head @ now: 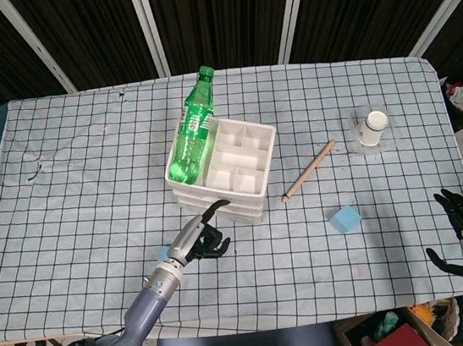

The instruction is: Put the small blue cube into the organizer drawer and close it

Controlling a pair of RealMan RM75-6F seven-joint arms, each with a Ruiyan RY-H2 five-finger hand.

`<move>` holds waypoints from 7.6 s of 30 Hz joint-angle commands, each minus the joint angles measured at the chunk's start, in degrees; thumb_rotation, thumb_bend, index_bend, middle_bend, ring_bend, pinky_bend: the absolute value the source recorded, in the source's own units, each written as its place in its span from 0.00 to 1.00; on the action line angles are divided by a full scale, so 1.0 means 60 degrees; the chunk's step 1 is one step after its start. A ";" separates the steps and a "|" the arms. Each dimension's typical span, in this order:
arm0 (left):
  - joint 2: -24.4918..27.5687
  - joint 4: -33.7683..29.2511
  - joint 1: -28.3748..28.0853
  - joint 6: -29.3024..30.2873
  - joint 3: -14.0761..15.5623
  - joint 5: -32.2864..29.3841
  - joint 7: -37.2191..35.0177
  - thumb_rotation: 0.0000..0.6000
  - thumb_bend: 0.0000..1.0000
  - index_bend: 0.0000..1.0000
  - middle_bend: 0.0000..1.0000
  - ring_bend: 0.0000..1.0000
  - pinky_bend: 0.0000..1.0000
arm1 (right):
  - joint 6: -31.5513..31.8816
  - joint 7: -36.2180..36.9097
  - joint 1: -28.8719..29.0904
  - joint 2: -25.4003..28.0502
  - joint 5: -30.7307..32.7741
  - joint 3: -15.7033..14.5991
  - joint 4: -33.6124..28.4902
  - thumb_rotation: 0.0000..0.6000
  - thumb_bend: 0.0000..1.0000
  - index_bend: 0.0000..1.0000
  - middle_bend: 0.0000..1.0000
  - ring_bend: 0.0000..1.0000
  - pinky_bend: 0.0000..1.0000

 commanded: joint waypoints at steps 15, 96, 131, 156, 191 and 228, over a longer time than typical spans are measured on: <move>-0.0013 0.0027 -0.0056 -0.0065 -0.0024 -0.0093 0.0035 1.00 0.46 0.11 0.94 0.91 0.82 | -0.0020 0.0016 0.0008 0.0002 0.0025 0.0010 0.0001 1.00 0.26 0.00 0.00 0.00 0.18; 0.1780 -0.1636 0.1012 0.2628 0.1090 0.2609 0.7204 1.00 0.46 0.12 0.96 0.92 0.85 | -0.0015 -0.0061 -0.0004 -0.0004 0.0023 -0.0004 -0.0025 1.00 0.26 0.00 0.00 0.00 0.18; 0.2669 -0.3571 0.0694 0.2573 0.1415 0.0297 0.8346 1.00 0.46 0.38 0.99 0.95 0.87 | 0.0003 -0.0061 -0.0006 -0.0021 0.0048 0.0022 -0.0031 1.00 0.26 0.00 0.00 0.00 0.18; 0.4452 -0.4242 0.2277 0.4719 0.2567 0.3173 0.7627 1.00 0.25 0.19 1.00 0.97 0.89 | 0.0016 -0.0078 -0.0013 -0.0015 0.0011 0.0009 -0.0036 1.00 0.26 0.00 0.00 0.00 0.18; 0.2389 -0.0575 0.1397 0.1801 0.2179 0.0001 0.7520 1.00 0.27 0.28 1.00 1.00 0.93 | 0.0043 -0.0050 -0.0021 -0.0022 0.0010 0.0021 -0.0030 1.00 0.26 0.00 0.00 0.00 0.18; 0.2455 -0.0751 0.1558 0.2654 0.2409 0.0873 0.7035 1.00 0.38 0.48 1.00 1.00 0.93 | 0.0062 0.0028 -0.0030 -0.0008 -0.0002 0.0021 -0.0024 1.00 0.26 0.00 0.00 0.00 0.18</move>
